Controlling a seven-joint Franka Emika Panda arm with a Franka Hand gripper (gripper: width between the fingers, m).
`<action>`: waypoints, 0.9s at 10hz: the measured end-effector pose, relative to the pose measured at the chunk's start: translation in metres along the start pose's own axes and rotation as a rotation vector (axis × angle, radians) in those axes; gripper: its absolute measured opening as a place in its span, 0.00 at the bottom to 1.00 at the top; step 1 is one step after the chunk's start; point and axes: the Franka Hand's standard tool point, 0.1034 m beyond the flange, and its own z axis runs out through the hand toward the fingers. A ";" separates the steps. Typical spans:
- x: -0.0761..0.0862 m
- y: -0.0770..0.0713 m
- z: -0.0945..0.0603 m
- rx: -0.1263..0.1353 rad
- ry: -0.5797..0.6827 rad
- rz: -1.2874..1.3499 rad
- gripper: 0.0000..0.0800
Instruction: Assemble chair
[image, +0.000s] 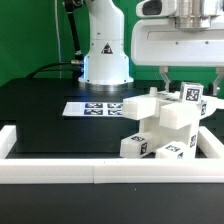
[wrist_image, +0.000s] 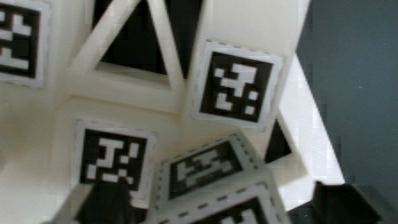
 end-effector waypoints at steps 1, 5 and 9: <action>0.000 0.000 0.000 0.000 0.000 0.000 0.44; 0.000 0.000 0.000 0.000 0.000 0.025 0.36; 0.000 -0.001 0.000 0.002 -0.001 0.309 0.36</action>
Offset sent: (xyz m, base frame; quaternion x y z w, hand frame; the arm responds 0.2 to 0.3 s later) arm 0.0000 0.0000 0.0000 0.0000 0.0000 0.0650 0.9979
